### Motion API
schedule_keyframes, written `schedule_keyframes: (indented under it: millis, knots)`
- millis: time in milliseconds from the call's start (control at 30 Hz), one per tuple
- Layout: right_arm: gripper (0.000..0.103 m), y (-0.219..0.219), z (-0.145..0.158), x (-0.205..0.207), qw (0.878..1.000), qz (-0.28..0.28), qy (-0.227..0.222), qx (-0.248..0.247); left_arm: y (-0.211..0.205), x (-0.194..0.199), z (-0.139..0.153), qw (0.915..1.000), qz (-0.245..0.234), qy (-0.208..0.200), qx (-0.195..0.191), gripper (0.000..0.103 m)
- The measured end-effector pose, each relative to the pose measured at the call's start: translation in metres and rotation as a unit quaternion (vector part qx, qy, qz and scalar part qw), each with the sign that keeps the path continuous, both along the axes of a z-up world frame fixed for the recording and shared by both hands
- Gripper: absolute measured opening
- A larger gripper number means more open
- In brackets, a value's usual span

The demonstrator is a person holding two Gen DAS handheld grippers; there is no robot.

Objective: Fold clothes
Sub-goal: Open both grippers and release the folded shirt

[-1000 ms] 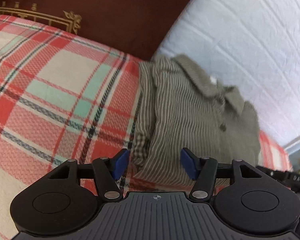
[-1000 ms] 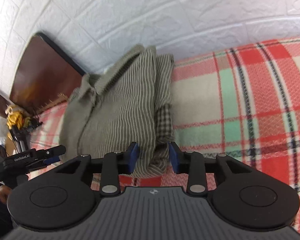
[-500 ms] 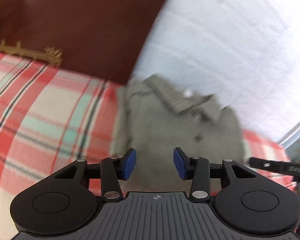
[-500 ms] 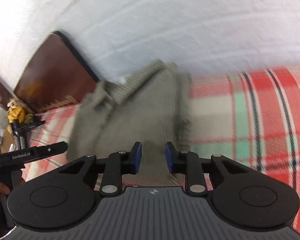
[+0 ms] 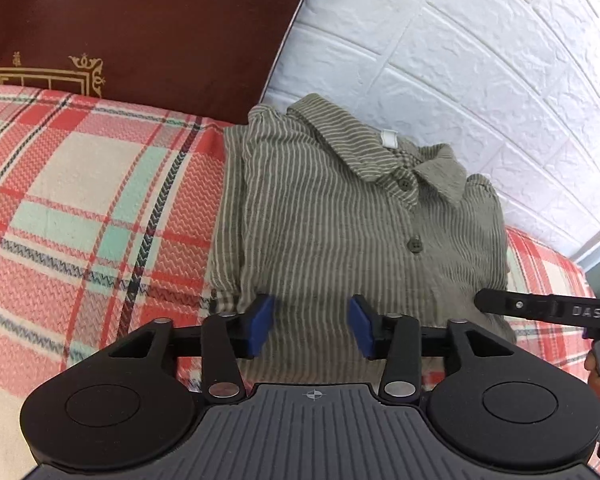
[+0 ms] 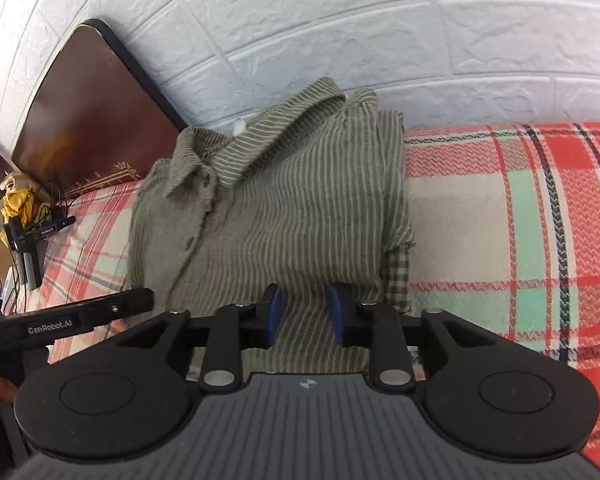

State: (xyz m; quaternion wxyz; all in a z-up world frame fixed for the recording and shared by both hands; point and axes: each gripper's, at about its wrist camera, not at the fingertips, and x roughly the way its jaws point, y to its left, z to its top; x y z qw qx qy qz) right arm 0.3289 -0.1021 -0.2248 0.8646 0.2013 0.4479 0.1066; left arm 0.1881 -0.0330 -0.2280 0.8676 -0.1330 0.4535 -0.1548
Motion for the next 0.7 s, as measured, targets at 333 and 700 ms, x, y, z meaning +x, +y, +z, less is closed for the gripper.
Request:
schedule_keyframes:
  millis: [333, 700]
  knots:
    - [0.095, 0.017, 0.049, -0.093, 1.000, 0.002, 0.001, 0.013, -0.013, -0.089, 0.052, 0.9983, 0.032, 0.046, 0.014, 0.090]
    - [0.102, 0.030, 0.127, -0.167, 0.994, 0.013, -0.098, -0.052, -0.043, -0.173, 0.130, 0.9954, 0.070, 0.000, 0.065, 0.097]
